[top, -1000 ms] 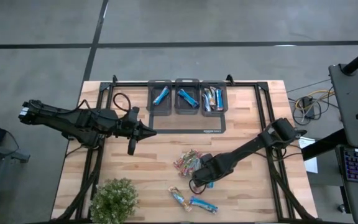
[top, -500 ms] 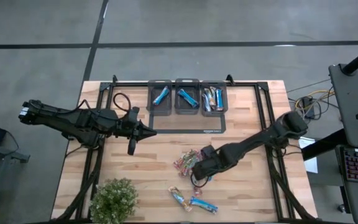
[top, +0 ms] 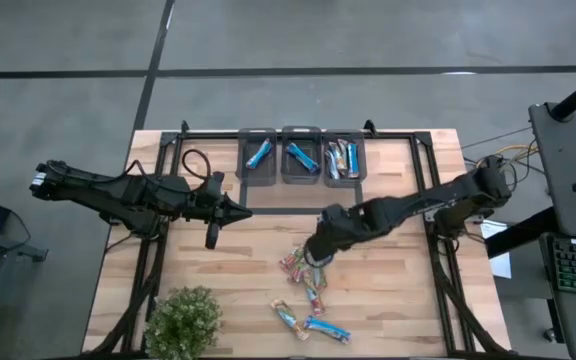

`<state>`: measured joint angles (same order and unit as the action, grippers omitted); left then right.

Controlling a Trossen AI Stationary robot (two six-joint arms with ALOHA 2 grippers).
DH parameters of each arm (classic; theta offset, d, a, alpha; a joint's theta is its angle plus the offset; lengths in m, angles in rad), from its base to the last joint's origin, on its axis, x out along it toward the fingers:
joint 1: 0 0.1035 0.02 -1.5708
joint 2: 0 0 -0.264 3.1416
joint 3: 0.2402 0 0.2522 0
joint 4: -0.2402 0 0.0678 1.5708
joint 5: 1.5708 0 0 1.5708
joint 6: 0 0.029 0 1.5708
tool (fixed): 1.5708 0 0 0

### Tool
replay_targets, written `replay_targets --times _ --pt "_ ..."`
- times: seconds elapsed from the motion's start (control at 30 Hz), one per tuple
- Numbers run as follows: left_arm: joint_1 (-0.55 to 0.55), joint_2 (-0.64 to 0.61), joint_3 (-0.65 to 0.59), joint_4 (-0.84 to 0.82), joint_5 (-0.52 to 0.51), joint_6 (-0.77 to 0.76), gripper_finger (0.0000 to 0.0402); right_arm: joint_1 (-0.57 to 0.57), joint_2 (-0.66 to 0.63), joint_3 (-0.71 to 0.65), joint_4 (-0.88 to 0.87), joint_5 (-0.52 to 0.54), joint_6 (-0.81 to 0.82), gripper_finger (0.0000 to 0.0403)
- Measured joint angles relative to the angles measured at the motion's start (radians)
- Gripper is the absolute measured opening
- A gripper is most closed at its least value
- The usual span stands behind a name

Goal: Pick and place Granola Bars by type
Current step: Put the blue granola bar into the center black bin

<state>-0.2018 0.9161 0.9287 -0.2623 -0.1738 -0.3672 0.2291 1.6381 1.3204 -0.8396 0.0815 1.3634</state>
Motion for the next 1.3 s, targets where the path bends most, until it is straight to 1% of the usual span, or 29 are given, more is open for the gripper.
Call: replay_targets --times 0.4,0.8,1.13,1.3 --pt "0.0 0.0 0.0 0.0 -0.003 -0.008 0.0 -0.207 -0.009 0.053 0.008 -0.005 -0.241 0.007" --pt "0.0 0.0 0.0 0.0 -0.011 -0.012 0.0 -0.463 -0.009 0.079 0.016 -0.079 -0.439 0.007" --pt "0.0 0.0 0.0 0.0 -0.012 -0.033 0.0 -0.617 0.005 0.144 0.081 -0.129 -0.536 0.007" --pt "0.0 0.0 0.0 0.001 -0.035 -0.05 0.0 -0.675 0.035 0.182 0.15 -0.183 -0.557 0.0074"
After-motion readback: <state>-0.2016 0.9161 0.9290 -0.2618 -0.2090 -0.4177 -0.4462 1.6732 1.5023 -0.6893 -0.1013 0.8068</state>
